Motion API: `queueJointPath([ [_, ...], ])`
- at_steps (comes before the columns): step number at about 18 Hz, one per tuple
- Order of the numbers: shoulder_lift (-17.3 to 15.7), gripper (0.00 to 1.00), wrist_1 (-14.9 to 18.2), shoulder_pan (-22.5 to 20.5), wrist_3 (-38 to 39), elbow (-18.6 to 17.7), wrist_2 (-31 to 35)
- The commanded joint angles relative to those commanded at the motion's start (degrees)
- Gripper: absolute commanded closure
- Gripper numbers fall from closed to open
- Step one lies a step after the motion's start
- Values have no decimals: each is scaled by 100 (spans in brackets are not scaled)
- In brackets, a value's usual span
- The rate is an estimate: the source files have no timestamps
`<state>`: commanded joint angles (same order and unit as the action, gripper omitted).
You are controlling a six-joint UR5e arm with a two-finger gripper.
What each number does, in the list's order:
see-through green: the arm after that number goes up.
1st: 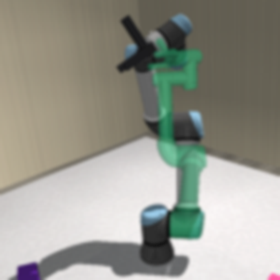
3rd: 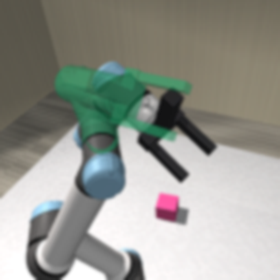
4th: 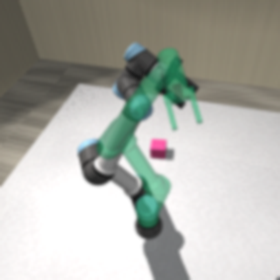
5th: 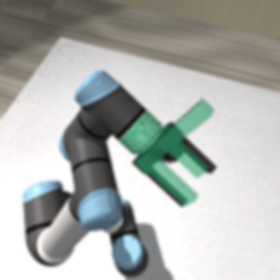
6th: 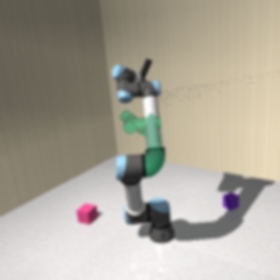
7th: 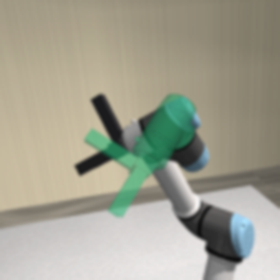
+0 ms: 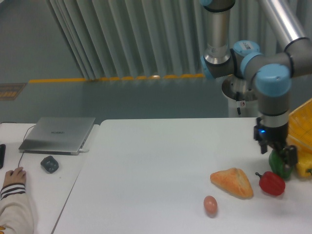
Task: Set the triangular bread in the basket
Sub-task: 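Move the gripper down over the triangular bread roll, then close the gripper on the bread roll's tip and lift it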
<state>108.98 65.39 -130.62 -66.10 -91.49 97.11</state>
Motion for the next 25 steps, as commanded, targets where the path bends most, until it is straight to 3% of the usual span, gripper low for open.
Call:
queueJointPath([
  [3, 141, 0, 0, 308, 88, -9, 308],
  [12, 203, 0, 18, 669, 220, -88, 466],
  [17, 405, 0, 9, 713, 379, -97, 669],
  [22, 493, 9, 9, 713, 387, -97, 738],
  [24, 511, 17, 9, 722, 405, -97, 844],
  [25, 519, 26, 9, 713, 405, -97, 853],
])
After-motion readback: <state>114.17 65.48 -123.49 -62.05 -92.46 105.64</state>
